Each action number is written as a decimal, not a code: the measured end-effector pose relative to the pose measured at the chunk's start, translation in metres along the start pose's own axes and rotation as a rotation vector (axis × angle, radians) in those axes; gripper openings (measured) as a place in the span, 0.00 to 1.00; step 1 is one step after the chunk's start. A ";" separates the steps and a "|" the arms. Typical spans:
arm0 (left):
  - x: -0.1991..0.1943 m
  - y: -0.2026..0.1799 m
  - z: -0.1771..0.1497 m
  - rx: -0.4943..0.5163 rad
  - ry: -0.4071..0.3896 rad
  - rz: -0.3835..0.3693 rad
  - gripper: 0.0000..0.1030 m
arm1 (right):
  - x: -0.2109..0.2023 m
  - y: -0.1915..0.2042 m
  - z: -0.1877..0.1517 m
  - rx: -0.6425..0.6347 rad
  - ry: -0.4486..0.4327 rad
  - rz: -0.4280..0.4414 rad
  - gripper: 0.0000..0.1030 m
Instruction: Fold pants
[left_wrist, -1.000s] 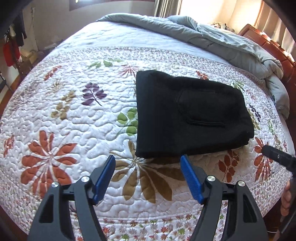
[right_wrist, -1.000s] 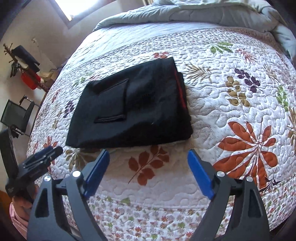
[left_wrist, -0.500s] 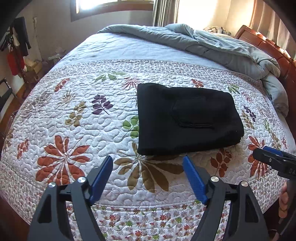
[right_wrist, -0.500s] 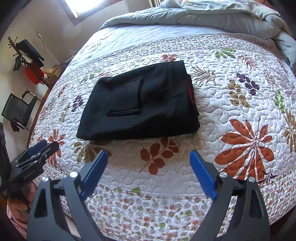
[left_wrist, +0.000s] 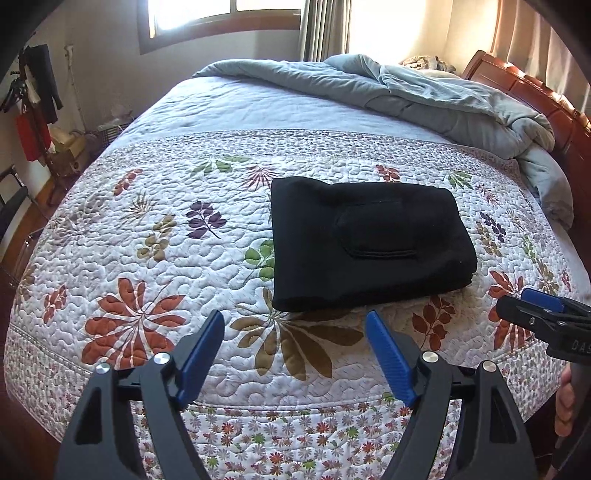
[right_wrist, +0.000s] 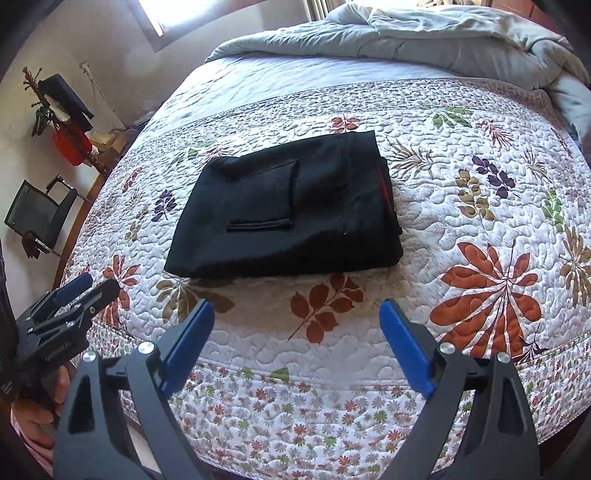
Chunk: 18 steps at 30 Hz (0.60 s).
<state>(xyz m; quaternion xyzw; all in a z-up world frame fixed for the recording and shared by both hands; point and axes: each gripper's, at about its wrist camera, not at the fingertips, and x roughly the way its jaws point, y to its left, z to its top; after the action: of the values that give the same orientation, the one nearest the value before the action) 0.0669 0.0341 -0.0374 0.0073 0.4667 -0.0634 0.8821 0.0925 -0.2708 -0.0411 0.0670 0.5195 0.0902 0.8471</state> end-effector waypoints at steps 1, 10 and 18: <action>0.000 0.000 0.000 -0.001 0.001 0.000 0.78 | 0.000 0.000 0.000 0.002 0.001 0.000 0.88; 0.007 0.003 -0.002 -0.005 0.020 0.013 0.78 | 0.002 0.002 0.000 -0.009 0.008 -0.012 0.88; 0.011 0.003 -0.003 -0.009 0.032 0.013 0.78 | 0.008 0.001 -0.001 -0.018 0.023 -0.027 0.88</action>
<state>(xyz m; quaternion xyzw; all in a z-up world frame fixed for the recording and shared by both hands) 0.0704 0.0365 -0.0483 0.0071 0.4810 -0.0554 0.8749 0.0951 -0.2677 -0.0480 0.0512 0.5294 0.0843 0.8426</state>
